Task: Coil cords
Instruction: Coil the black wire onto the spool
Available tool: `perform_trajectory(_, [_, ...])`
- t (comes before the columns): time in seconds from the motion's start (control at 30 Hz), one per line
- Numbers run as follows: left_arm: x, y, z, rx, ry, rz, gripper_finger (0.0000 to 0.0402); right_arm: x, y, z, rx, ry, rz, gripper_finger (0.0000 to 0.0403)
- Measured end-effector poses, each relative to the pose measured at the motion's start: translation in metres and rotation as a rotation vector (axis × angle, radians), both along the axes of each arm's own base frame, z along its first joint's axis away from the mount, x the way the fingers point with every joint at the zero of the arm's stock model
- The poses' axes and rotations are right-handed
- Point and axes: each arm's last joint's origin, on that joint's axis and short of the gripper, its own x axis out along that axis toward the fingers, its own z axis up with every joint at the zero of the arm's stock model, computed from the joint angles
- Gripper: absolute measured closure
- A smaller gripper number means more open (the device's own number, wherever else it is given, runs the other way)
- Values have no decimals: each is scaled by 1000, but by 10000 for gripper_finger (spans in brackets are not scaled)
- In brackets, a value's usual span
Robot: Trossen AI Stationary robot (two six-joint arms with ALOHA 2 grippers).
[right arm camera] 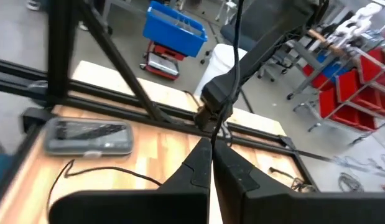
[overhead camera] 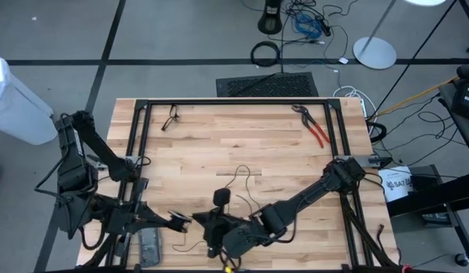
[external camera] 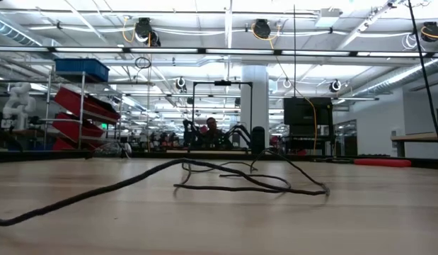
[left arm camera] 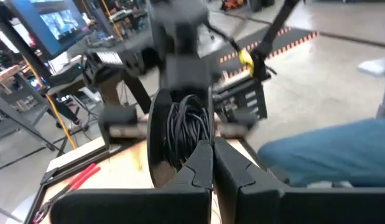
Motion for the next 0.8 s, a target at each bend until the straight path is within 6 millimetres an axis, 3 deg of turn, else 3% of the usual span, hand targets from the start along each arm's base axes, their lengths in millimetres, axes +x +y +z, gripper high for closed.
perform_trajectory(0.27, [-4, 3, -11, 40, 88, 15, 400, -23, 9, 16, 46, 40, 75, 403])
perform_trajectory(0.8, [-6, 3, -20, -65, 228, -24, 400, -25, 16, 26, -57, -10, 127, 403])
